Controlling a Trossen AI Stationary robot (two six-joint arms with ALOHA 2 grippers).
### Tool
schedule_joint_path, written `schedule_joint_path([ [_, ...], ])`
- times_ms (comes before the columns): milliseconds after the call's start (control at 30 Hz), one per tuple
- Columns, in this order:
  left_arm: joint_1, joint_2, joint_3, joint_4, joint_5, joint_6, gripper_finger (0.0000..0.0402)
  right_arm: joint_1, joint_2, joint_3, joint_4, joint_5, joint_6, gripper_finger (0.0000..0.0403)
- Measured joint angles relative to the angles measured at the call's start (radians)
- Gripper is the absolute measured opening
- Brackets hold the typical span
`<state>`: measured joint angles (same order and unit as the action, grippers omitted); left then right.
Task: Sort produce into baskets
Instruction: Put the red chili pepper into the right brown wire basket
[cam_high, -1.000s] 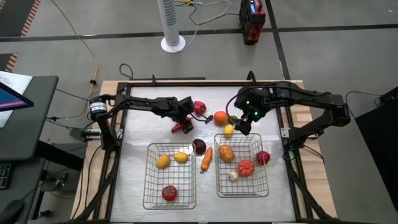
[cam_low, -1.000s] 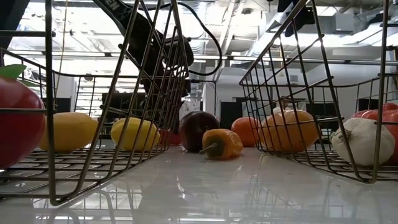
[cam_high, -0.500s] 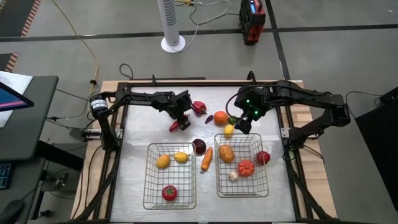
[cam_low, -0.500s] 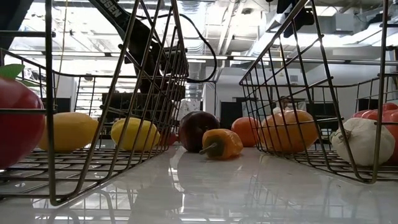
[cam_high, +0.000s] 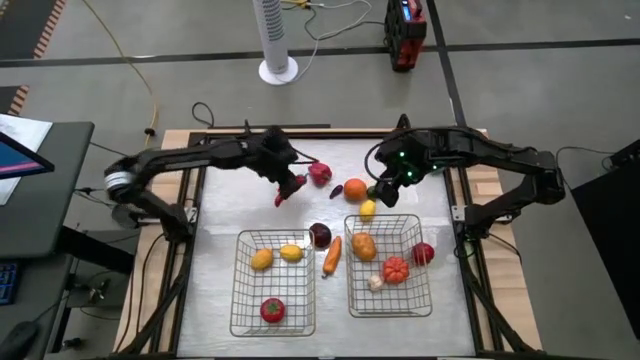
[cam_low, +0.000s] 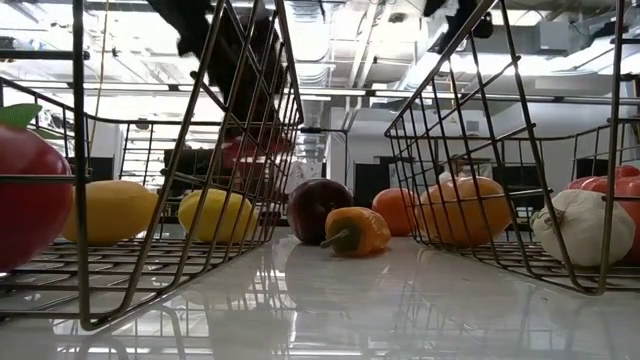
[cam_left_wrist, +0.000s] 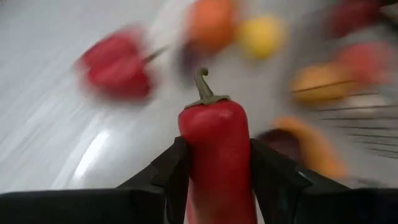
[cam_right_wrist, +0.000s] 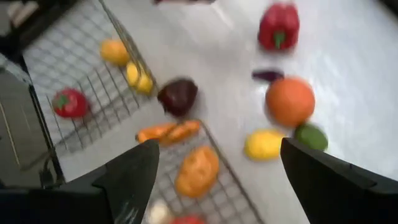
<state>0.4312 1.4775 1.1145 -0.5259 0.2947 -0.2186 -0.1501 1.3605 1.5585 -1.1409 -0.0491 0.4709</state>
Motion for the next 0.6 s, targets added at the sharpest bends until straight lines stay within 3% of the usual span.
schedule_joint_path([
  [133,-0.036,-0.161,0.002,0.076,0.197,0.023,0.0132,-0.026,0.003,0.000,0.091,0.025,-0.040,0.0362],
  [233,-0.075,-0.255,0.002,0.117,0.278,-0.021,0.0133,-0.052,0.014,0.000,0.180,0.025,-0.059,0.0362],
  [433,-0.177,-0.375,0.002,0.100,0.260,-0.101,0.0133,-0.096,0.037,0.000,0.315,0.023,-0.061,0.0362],
  [600,-0.276,-0.403,0.002,0.056,0.230,-0.135,0.0133,-0.102,0.053,0.000,0.384,-0.001,-0.060,0.0362],
])
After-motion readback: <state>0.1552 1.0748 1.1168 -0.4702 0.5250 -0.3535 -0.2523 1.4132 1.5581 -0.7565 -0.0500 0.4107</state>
